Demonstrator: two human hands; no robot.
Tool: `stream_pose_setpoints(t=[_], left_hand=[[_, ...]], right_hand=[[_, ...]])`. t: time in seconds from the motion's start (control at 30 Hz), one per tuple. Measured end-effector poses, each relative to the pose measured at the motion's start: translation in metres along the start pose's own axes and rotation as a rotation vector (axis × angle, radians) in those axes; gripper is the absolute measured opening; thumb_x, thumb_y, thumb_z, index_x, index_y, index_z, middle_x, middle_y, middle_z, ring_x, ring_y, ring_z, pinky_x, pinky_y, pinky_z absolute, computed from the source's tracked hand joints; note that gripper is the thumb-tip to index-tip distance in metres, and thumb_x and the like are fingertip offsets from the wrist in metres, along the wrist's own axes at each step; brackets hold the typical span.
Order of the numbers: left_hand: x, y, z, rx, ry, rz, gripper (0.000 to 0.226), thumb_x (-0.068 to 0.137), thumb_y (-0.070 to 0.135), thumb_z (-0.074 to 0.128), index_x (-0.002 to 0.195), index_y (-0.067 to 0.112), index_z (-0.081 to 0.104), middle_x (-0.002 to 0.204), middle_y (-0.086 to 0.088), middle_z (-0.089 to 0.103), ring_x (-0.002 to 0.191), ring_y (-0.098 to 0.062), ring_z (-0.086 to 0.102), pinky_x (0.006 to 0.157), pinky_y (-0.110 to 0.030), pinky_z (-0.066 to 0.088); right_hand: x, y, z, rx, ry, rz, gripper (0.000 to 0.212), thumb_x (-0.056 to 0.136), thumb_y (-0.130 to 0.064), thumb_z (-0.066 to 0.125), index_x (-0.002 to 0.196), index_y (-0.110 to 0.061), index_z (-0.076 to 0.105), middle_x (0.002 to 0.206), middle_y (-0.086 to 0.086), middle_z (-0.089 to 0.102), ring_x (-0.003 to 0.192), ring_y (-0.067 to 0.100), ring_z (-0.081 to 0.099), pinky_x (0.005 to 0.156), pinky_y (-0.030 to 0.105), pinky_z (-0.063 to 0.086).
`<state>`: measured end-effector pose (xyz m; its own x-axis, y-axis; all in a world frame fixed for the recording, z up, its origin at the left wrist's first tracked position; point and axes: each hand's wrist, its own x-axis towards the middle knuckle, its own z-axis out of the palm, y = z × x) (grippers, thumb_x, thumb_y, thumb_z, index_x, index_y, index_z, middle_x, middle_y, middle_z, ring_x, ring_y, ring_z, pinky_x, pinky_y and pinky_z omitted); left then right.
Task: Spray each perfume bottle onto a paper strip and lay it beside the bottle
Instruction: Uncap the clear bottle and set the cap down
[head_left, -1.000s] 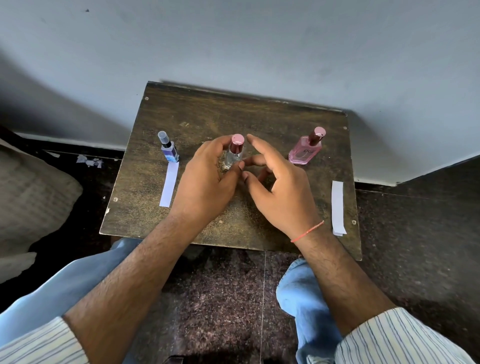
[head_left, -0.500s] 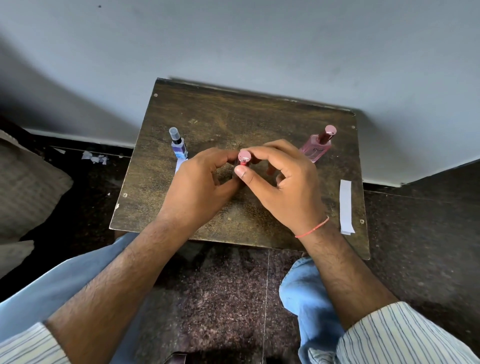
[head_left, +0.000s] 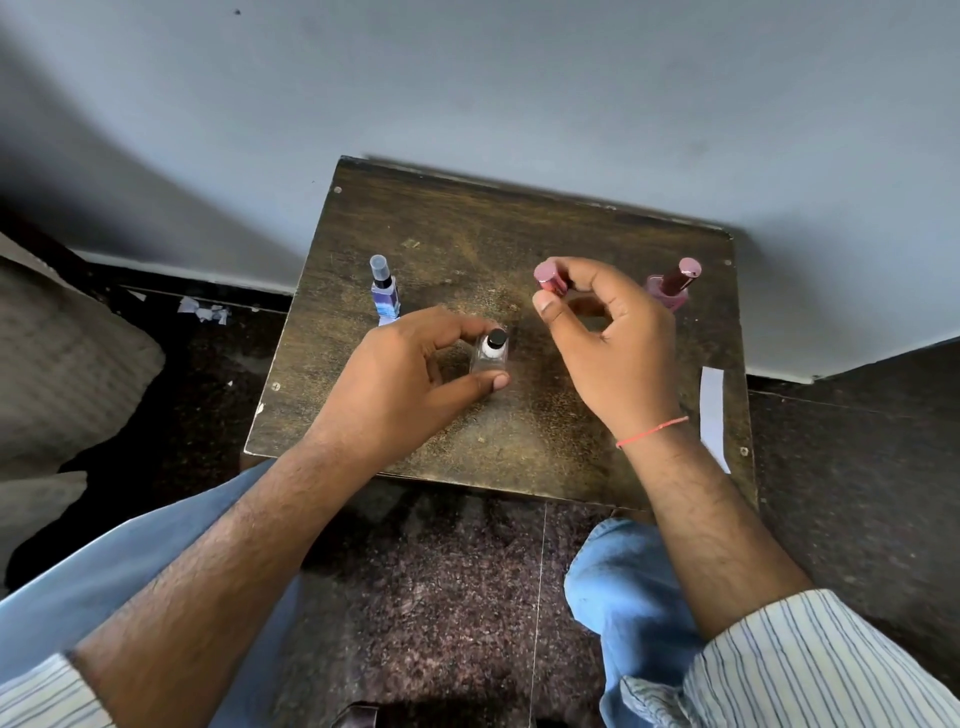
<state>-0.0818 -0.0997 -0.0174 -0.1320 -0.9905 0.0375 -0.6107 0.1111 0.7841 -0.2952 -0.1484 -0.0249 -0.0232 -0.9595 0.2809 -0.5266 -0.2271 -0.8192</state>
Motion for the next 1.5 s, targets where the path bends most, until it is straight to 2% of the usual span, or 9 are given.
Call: stream_pose_setpoints(t=[0.2,0.37,0.47,0.63,0.9,1.13,1.27,1.33,1.5], left_hand=[[-0.002,-0.002,-0.007,0.024,-0.048,0.031,0.036,0.087,0.040,0.088,0.121,0.034,0.077,0.082,0.051,0.058,0.057,0.001,0.055,0.055,-0.006,0.041],[-0.006,-0.005,-0.011,0.036,-0.054,0.036,0.041,0.088,0.042,0.087,0.126,0.034,0.076,0.092,0.028,0.067,0.062,-0.004,0.060,0.058,-0.007,0.043],[-0.007,-0.007,-0.012,0.028,-0.066,0.033,0.041,0.089,0.042,0.086,0.128,0.035,0.075,0.097,0.025,0.069,0.064,-0.004,0.061,0.058,-0.007,0.044],[-0.010,-0.013,-0.013,0.052,-0.098,0.026,0.041,0.091,0.043,0.084,0.130,0.037,0.073,0.097,0.028,0.066,0.068,-0.001,0.061,0.060,-0.006,0.043],[-0.008,-0.015,-0.011,0.075,-0.124,0.023,0.041,0.090,0.033,0.086,0.128,0.039,0.072,0.092,0.033,0.062,0.068,0.004,0.060,0.062,-0.005,0.042],[-0.001,-0.012,0.001,0.061,-0.135,0.012,0.034,0.093,0.027,0.083,0.124,0.036,0.072,0.080,0.042,0.061,0.063,0.004,0.057,0.058,-0.005,0.040],[0.002,-0.007,0.012,0.042,-0.149,0.011,0.030,0.093,0.023,0.084,0.121,0.028,0.072,0.075,0.048,0.059,0.063,0.016,0.057,0.058,-0.001,0.039],[0.004,-0.003,0.017,0.041,-0.146,0.009,0.033,0.093,0.024,0.085,0.122,0.029,0.073,0.070,0.034,0.060,0.063,0.017,0.056,0.058,-0.001,0.039],[0.007,0.004,0.028,0.062,-0.136,0.014,0.034,0.091,0.032,0.085,0.122,0.040,0.072,0.079,0.033,0.062,0.063,0.005,0.058,0.059,-0.006,0.042]], right_hand=[[0.002,0.006,0.005,-0.222,-0.083,-0.038,0.034,0.092,-0.021,0.083,0.126,-0.021,0.080,0.108,-0.001,0.069,0.091,0.013,0.069,0.087,0.019,0.055],[-0.001,0.003,0.013,-0.272,-0.089,-0.023,0.028,0.086,-0.018,0.088,0.113,-0.023,0.083,0.094,-0.005,0.066,0.079,0.005,0.060,0.078,0.006,0.043],[-0.002,0.001,0.017,-0.275,-0.095,0.009,0.025,0.085,-0.022,0.088,0.109,-0.025,0.084,0.089,-0.008,0.067,0.076,0.000,0.060,0.078,0.015,0.050],[-0.003,0.000,0.023,-0.277,-0.134,0.104,0.017,0.086,-0.031,0.086,0.102,-0.026,0.084,0.090,-0.005,0.072,0.082,0.016,0.069,0.083,0.040,0.059],[-0.006,-0.001,0.019,-0.262,-0.188,0.118,0.042,0.083,-0.027,0.091,0.123,-0.025,0.078,0.093,-0.008,0.073,0.081,0.011,0.064,0.083,0.030,0.056],[-0.015,-0.001,-0.003,-0.305,-0.234,0.141,0.043,0.087,-0.035,0.088,0.127,-0.028,0.076,0.082,-0.013,0.075,0.073,0.004,0.065,0.079,0.028,0.056],[-0.024,0.003,-0.025,-0.336,-0.279,0.158,0.027,0.088,-0.046,0.086,0.108,-0.030,0.079,0.074,-0.015,0.072,0.075,-0.006,0.066,0.065,0.005,0.042],[-0.026,0.006,-0.035,-0.347,-0.271,0.152,0.023,0.088,-0.049,0.085,0.096,-0.028,0.081,0.069,-0.014,0.070,0.072,-0.003,0.067,0.062,0.009,0.044],[-0.016,0.018,-0.072,-0.399,-0.268,0.177,0.029,0.085,-0.053,0.084,0.078,-0.026,0.079,0.069,-0.013,0.073,0.067,0.001,0.068,0.066,0.020,0.052]])
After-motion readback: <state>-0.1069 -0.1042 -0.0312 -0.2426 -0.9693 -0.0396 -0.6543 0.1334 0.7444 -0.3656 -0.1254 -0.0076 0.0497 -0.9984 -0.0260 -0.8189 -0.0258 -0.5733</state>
